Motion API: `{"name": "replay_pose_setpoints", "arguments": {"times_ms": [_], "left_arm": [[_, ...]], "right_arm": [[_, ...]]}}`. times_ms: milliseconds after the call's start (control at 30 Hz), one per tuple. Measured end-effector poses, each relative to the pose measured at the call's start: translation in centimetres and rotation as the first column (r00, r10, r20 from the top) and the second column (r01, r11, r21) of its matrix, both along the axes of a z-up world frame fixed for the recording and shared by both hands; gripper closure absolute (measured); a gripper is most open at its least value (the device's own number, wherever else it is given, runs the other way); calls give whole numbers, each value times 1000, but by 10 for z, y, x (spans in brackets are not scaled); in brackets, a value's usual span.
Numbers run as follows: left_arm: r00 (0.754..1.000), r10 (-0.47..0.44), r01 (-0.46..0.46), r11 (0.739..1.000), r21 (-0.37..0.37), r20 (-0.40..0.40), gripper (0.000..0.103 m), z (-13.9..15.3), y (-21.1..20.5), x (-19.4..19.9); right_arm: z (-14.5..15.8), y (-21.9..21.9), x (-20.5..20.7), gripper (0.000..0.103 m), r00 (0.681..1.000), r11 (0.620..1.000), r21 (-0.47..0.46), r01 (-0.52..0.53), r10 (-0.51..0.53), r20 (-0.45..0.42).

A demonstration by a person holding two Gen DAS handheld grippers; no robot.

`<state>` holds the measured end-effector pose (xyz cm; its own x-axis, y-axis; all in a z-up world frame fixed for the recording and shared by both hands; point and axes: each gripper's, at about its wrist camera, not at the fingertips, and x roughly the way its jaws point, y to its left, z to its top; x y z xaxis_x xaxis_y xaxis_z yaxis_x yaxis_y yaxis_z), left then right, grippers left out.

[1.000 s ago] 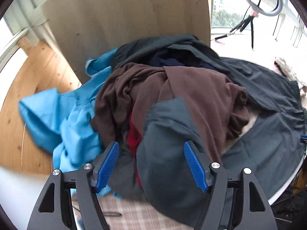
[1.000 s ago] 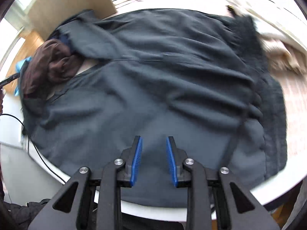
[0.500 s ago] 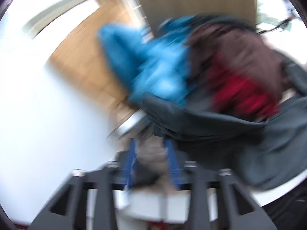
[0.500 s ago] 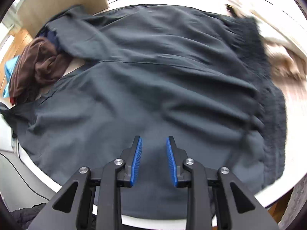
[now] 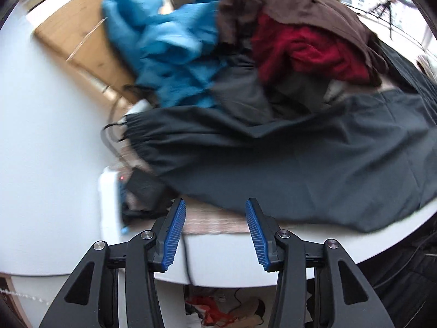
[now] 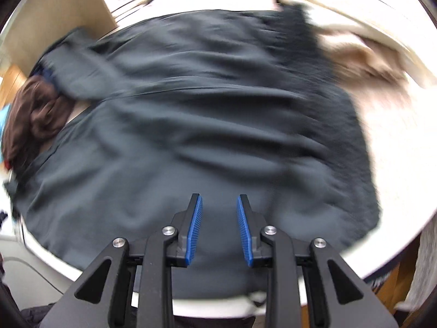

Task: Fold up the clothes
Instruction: 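Release both grippers and smooth the flattened trousers on the rug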

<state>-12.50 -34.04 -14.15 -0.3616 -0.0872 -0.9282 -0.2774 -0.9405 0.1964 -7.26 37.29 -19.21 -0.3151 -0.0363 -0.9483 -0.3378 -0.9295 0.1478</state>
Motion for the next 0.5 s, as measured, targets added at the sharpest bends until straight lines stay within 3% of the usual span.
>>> {"name": "replay_pose_setpoints", "arguments": {"times_ms": [133, 233, 433, 500], "left_arm": [[984, -174, 173, 984, 39, 25, 59, -6, 64, -6], [951, -309, 306, 950, 68, 32, 59, -3, 119, -9], [854, -521, 516, 848, 121, 7, 59, 9, 237, 3], [814, -580, 575, 807, 134, -3, 59, 10, 280, 14]], "right_arm": [[4, 44, 49, 77, 984, 984, 3, 180, -180, -14], [8, 72, 80, 77, 963, 964, -25, 266, -267, -26], [36, 110, 88, 76, 967, 972, -17, 235, -235, -99], [47, 125, 74, 68, 971, 982, -15, 187, -187, -146]]}}
